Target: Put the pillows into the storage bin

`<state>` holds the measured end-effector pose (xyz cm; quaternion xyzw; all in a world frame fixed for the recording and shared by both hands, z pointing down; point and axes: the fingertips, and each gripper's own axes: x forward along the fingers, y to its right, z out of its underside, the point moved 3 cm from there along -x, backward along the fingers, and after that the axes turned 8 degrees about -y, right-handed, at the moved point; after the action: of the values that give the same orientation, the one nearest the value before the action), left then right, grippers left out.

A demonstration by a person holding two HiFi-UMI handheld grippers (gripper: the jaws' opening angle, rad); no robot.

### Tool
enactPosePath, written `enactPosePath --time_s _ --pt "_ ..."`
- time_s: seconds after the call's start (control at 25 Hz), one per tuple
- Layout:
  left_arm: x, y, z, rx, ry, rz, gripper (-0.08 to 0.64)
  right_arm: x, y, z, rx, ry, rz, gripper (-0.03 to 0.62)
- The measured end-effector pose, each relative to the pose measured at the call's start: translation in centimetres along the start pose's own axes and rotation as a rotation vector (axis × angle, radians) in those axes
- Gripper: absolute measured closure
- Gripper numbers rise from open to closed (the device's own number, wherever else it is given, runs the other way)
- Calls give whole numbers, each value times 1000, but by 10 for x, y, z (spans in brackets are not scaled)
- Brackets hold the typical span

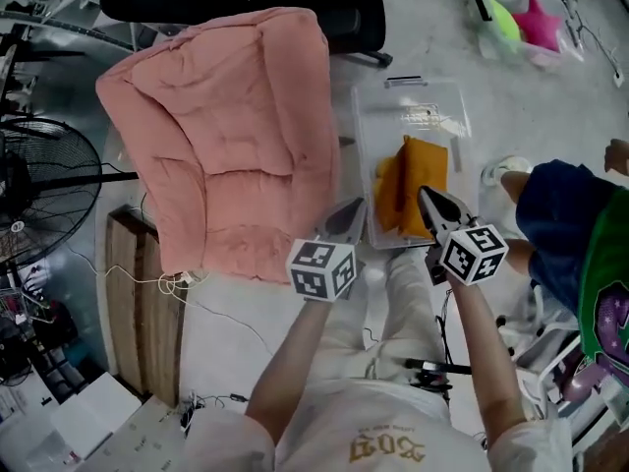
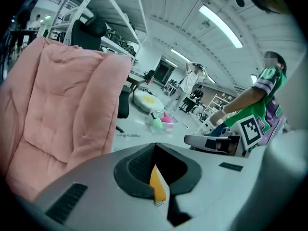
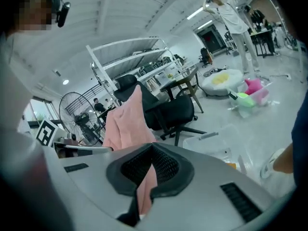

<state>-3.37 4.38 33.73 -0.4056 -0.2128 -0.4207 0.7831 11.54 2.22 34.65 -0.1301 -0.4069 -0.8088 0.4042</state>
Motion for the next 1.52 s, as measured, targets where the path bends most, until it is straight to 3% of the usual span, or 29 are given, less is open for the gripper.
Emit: enactPosePath --time_s 0.08,0.24,0.36,0.56,0.76,1.04,1.52 --pt "-26 2 -7 0 28 -5 545 -14 -22 -10 -39 11 24 579" --pt "-74 0 -26 6 88 -17 545 -43 -53 -37 -99 94 162 580" --pt "-108 0 -43 6 122 -19 545 -63 -81 -58 -117 145 204 580" --pt "-162 -3 -67 56 197 -29 545 -81 -140 -75 -178 198 206 580" --pt "-200 -29 -67 73 236 -67 545 -75 -181 -68 -222 217 224 580" --pt "-218 -55 -62 56 243 -79 545 -56 -202 -55 -210 201 222 580" --pt "-225 -64 -57 45 251 -73 545 -47 -216 -40 -216 166 217 580"
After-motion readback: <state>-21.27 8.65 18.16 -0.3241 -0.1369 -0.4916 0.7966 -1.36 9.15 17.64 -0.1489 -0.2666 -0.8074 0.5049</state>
